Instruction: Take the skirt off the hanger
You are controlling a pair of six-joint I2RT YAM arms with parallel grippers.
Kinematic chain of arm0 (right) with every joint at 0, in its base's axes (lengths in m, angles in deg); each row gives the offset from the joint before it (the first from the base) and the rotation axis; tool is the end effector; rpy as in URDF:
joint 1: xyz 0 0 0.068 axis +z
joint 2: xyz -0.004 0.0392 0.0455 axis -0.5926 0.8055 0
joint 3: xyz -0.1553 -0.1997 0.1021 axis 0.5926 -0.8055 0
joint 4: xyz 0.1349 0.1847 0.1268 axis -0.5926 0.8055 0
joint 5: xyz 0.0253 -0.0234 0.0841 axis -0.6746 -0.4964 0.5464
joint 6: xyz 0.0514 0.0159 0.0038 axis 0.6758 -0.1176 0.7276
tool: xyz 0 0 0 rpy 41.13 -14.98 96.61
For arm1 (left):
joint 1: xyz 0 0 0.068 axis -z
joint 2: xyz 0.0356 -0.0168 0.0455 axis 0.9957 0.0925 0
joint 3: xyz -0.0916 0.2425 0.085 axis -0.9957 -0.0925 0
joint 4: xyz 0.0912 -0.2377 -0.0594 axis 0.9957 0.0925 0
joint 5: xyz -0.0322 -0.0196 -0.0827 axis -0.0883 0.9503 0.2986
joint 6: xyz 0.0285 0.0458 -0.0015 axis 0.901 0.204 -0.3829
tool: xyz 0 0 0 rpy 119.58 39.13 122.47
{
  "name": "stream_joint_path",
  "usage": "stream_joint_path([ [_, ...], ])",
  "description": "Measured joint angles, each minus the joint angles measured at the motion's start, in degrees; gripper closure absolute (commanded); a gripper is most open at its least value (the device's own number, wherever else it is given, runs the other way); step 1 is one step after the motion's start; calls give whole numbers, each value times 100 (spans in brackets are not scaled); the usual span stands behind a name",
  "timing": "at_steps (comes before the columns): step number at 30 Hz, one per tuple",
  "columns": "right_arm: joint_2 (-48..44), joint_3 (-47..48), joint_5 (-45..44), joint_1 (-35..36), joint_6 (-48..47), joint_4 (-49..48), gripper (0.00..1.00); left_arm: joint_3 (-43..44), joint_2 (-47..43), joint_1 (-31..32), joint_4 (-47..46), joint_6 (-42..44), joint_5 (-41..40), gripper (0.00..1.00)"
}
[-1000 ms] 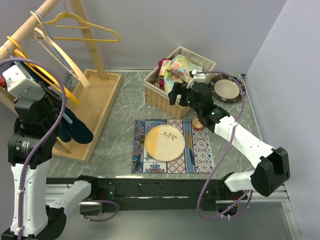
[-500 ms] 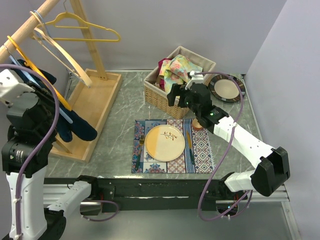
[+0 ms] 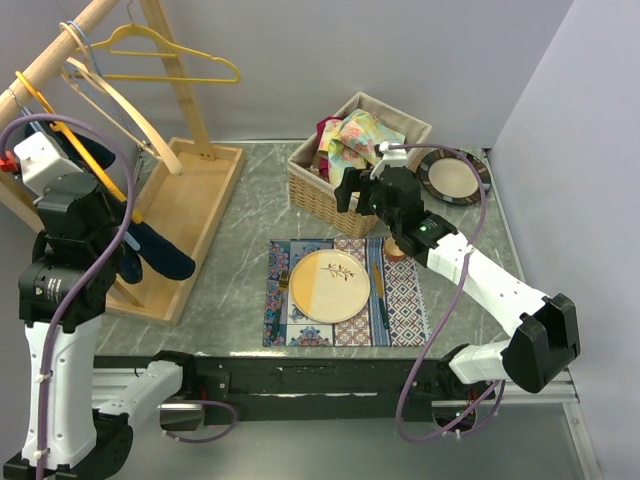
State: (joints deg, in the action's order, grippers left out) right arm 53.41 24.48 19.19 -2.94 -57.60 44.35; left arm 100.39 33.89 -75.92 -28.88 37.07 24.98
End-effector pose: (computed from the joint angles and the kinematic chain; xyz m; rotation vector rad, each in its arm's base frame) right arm 0.2654 0.1674 0.3445 -0.1343 1.8708 0.4445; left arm 0.1129 0.0065 0.5035 -0.7335 1.5690 0.2102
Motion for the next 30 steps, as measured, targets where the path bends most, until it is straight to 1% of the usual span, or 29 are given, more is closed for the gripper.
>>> stream_joint_path([
  [15,-9,0,2,22,-4,2,0,605,-107,-2,238,195,269,99],
  [22,-210,-2,0,59,-7,-24,0,918,-7,0,345,304,391,99],
  [30,-247,-2,7,72,-4,-70,0,984,42,-2,249,433,664,99],
])
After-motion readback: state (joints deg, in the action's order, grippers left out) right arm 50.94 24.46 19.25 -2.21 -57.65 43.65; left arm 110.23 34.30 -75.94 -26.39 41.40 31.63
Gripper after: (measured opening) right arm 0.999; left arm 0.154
